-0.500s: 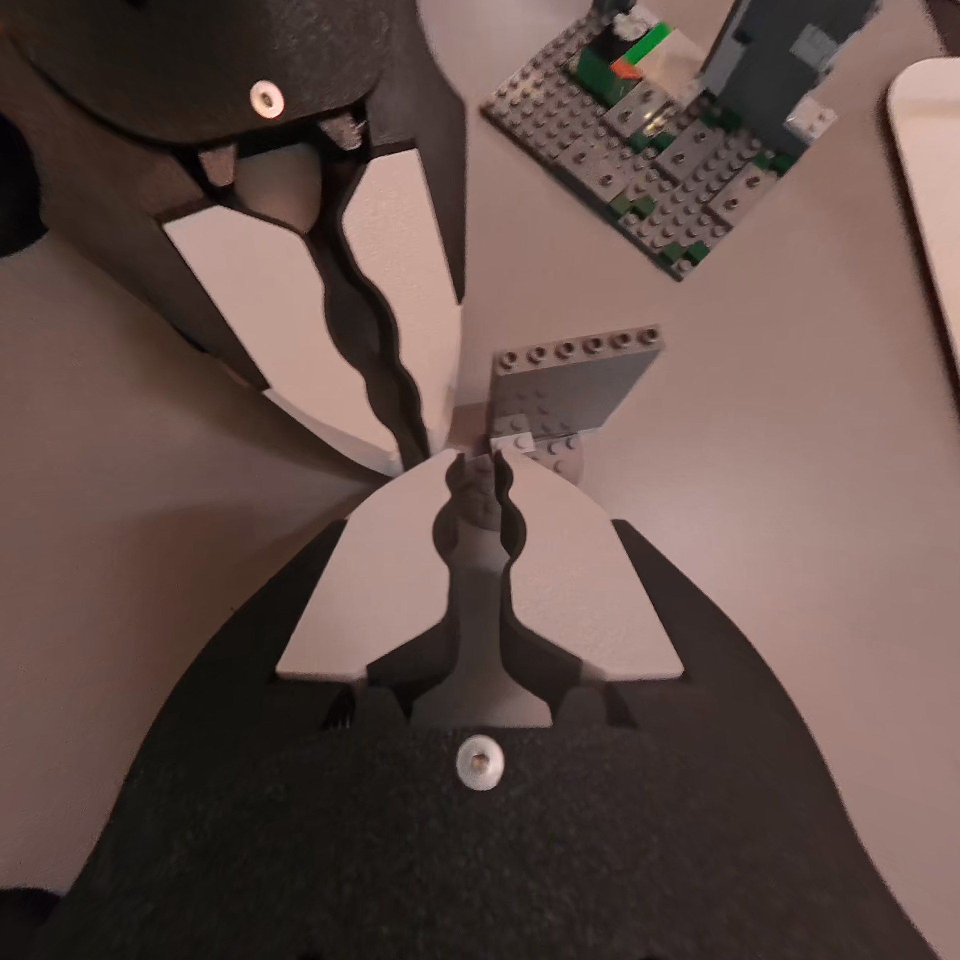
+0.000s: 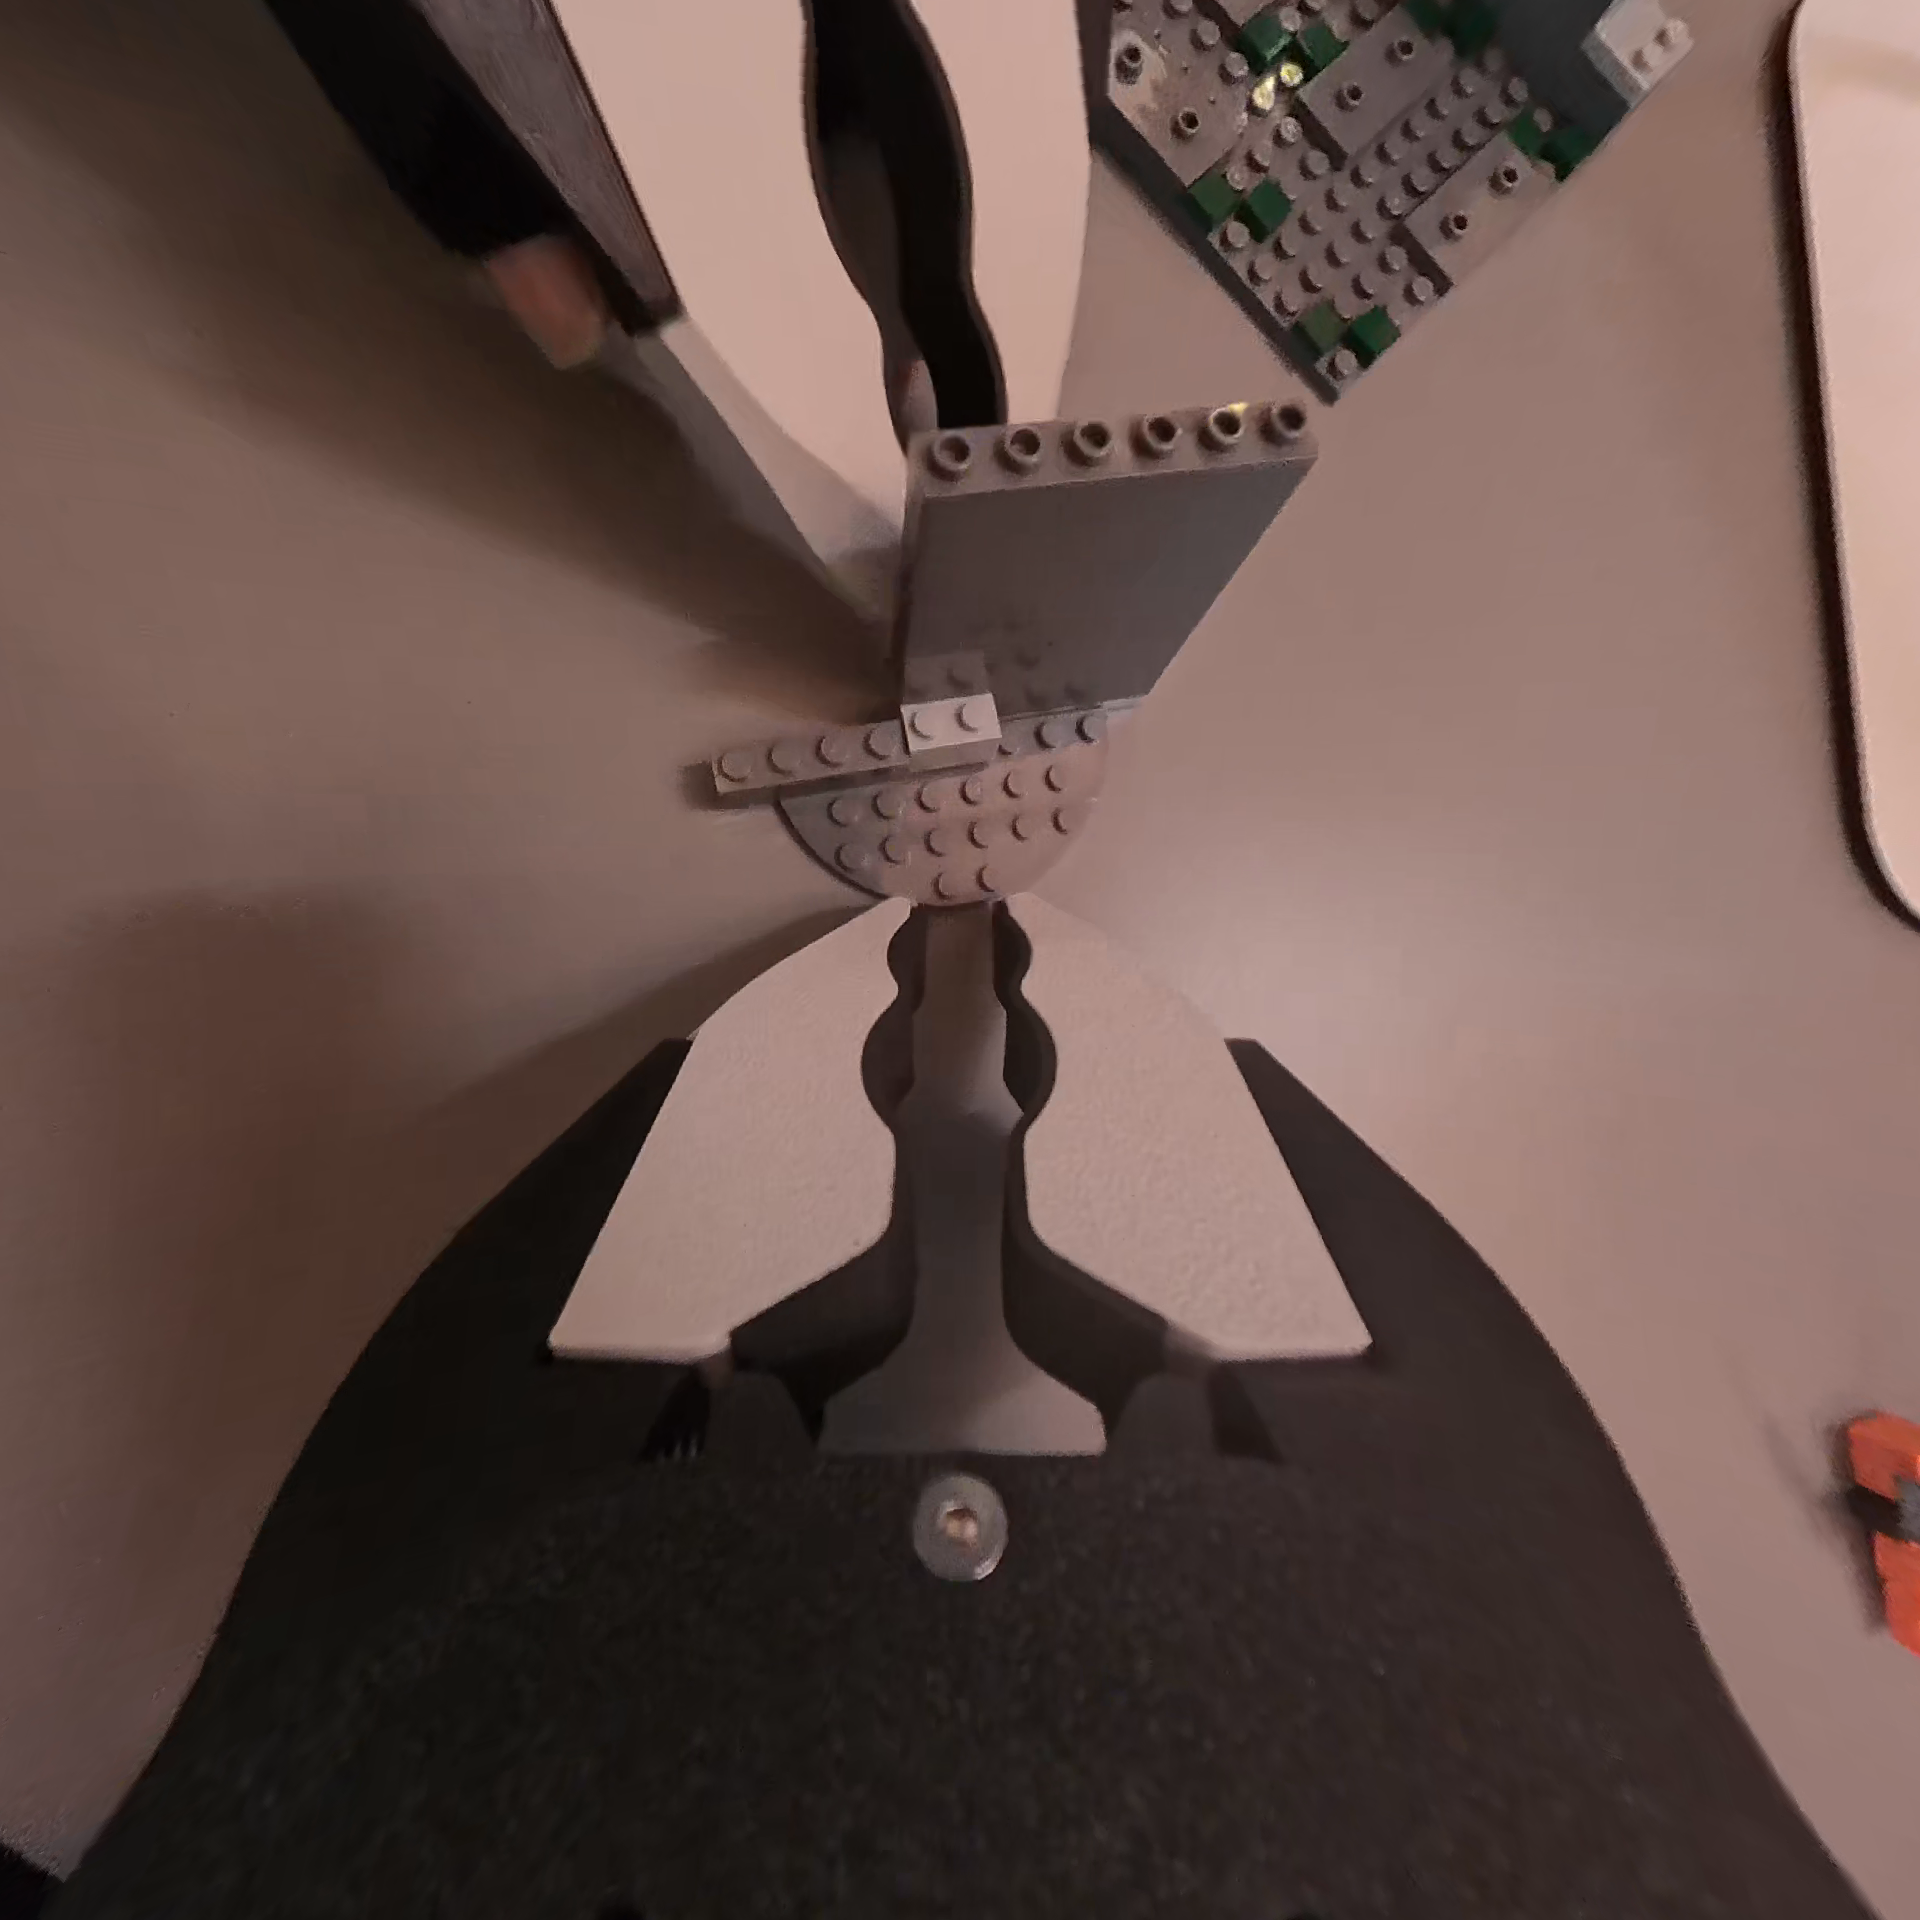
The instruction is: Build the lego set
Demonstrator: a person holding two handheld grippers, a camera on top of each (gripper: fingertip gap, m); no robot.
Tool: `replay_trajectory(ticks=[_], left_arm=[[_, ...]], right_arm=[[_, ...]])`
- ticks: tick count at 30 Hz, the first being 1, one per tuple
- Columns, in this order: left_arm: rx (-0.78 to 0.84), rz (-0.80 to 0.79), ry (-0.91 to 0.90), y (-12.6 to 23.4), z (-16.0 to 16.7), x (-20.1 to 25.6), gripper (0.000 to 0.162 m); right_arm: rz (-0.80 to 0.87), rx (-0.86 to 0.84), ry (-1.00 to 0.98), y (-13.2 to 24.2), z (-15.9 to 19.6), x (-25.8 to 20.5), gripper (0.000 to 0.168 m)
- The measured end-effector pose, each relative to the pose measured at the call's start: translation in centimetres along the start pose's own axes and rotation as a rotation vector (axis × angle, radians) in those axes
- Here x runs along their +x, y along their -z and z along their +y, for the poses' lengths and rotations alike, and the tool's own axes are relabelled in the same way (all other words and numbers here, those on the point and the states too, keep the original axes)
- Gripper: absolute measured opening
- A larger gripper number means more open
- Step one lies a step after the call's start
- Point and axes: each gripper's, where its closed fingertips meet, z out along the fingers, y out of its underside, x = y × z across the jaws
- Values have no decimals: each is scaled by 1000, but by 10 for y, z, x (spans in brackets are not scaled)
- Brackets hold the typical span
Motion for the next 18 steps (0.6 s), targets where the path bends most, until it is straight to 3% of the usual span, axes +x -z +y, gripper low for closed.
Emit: replay_trajectory(ticks=[18], left_arm=[[15, -2, -44, 6, -9, -6, 11]], right_arm=[[-12, 91, 0, 6, -8, 2, 12]])
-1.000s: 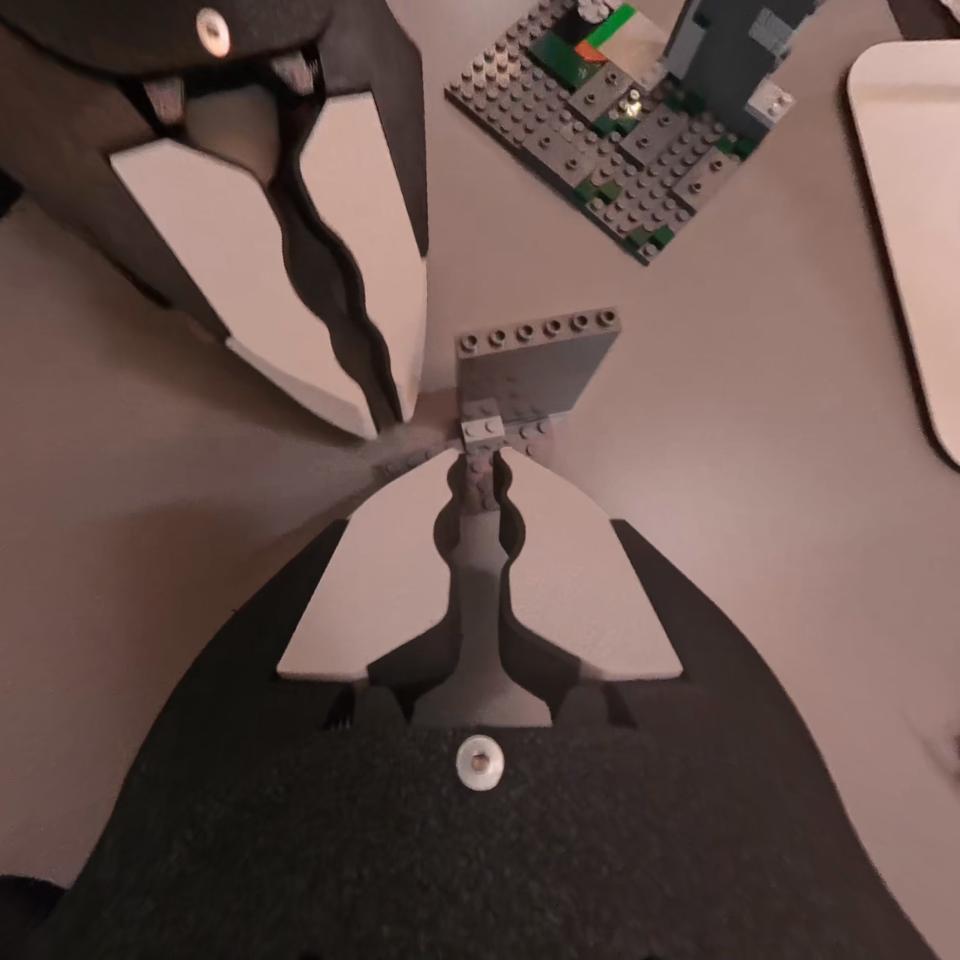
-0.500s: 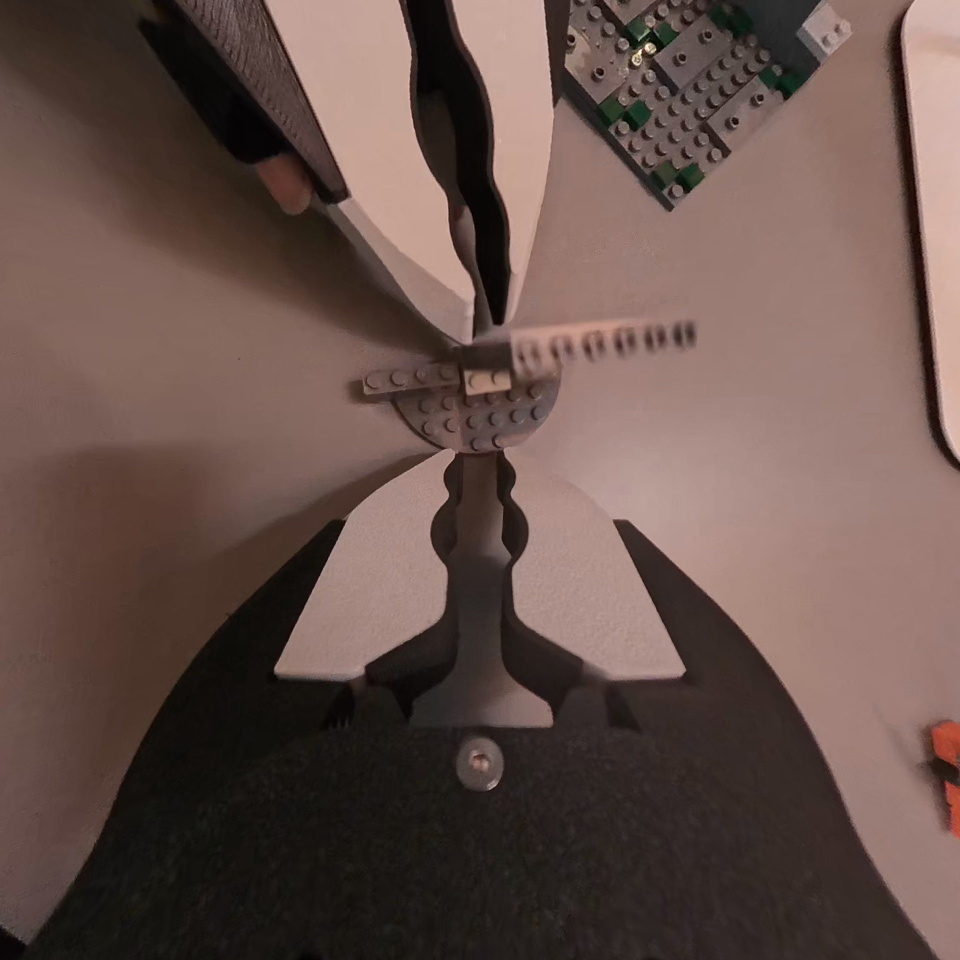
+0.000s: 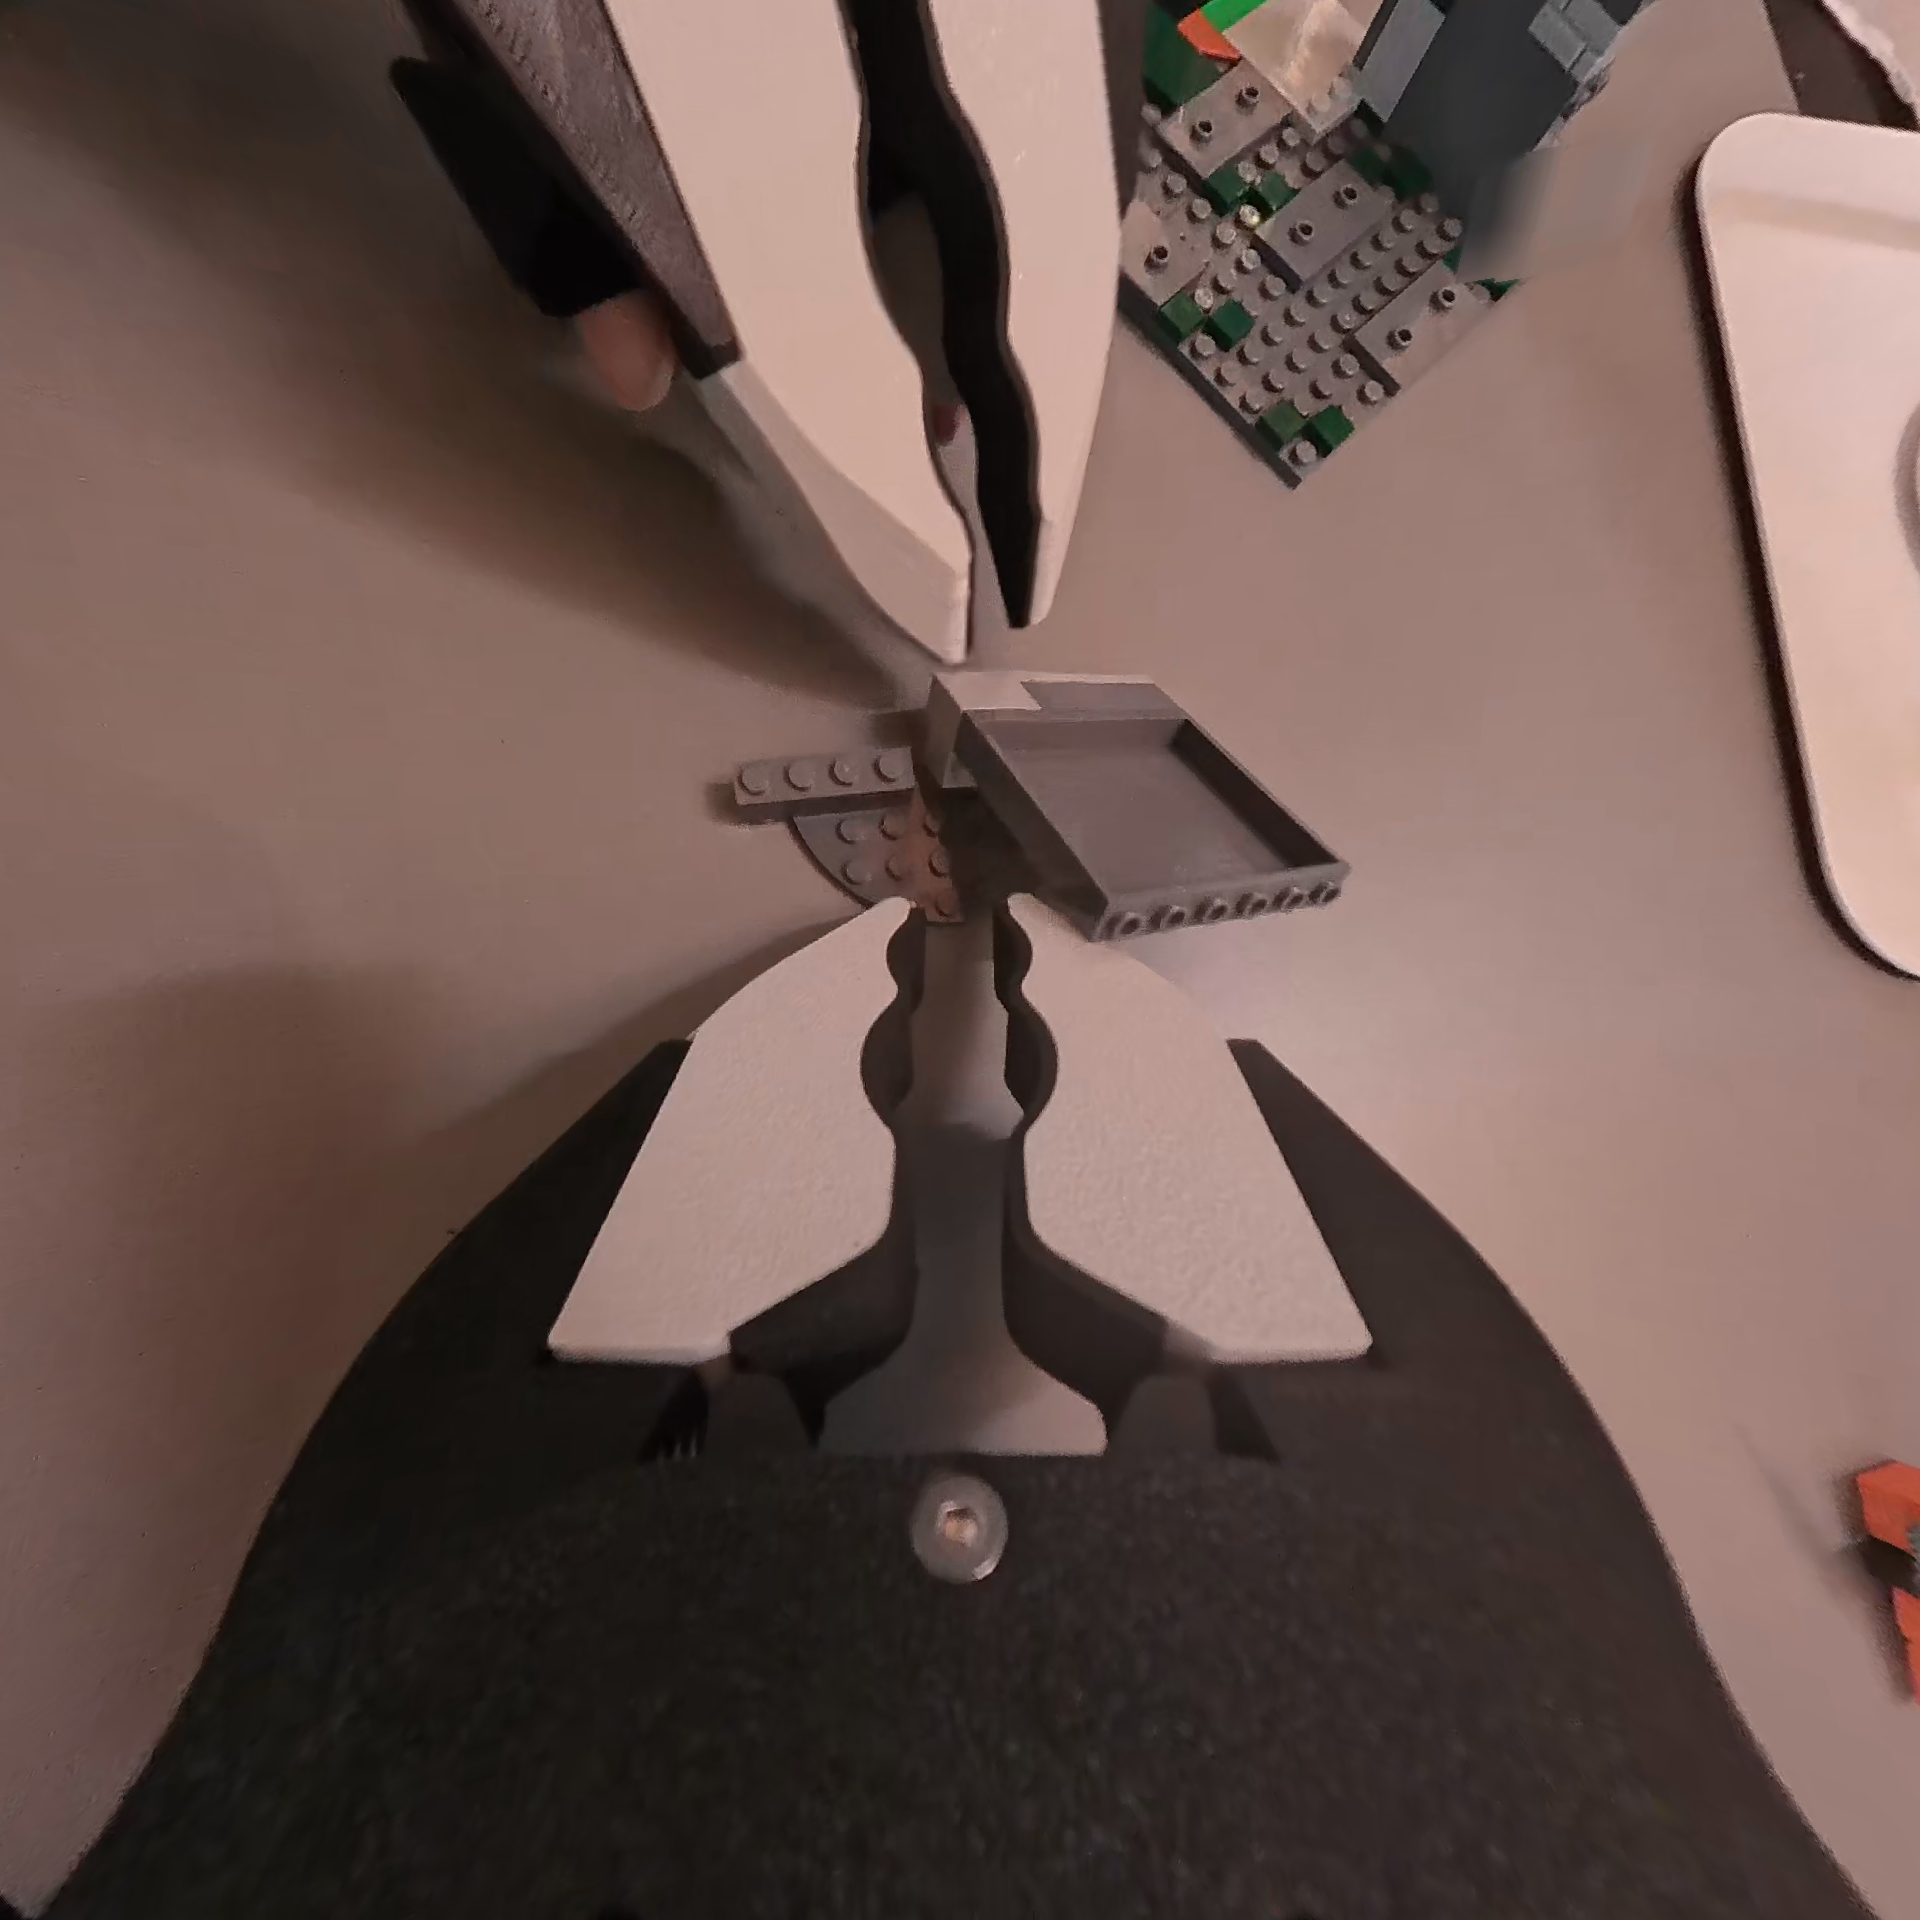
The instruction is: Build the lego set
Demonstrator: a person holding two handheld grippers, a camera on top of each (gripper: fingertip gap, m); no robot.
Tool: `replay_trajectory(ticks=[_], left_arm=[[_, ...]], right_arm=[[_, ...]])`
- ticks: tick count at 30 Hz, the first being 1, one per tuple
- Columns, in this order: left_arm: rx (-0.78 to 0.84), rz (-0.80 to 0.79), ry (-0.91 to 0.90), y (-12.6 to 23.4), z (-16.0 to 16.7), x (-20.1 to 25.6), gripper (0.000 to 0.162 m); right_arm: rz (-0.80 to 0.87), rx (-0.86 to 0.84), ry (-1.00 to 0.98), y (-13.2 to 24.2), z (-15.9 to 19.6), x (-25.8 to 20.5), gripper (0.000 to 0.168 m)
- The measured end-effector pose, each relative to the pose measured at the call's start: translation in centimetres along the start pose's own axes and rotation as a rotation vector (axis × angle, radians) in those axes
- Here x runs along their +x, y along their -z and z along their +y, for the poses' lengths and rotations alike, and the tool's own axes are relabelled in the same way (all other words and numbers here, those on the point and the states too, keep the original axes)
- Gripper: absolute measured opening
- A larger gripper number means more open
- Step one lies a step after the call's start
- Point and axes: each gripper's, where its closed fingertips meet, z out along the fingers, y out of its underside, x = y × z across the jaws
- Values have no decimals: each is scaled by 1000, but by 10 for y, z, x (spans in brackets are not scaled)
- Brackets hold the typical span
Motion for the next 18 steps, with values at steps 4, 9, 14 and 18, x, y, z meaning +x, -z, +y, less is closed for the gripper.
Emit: replay_trajectory(ticks=[4, 9, 14, 18], left_arm=[[4, 16, -13, 1, -9, -6, 13], [-28, 37, -5, -9, -5, -9, 13], [-8, 95, 93, -7, -4, -7, 12], [22, 212, 217, -10, -6, 4, 11]], right_arm=[[14, 12, 11, 1, -3, 3, 12], [33, 37, 27, 0, -7, 7, 12], [17, 124, 25, 4, -21, 6, 12], [9, 190, 24, 9, -39, 8, 12]])
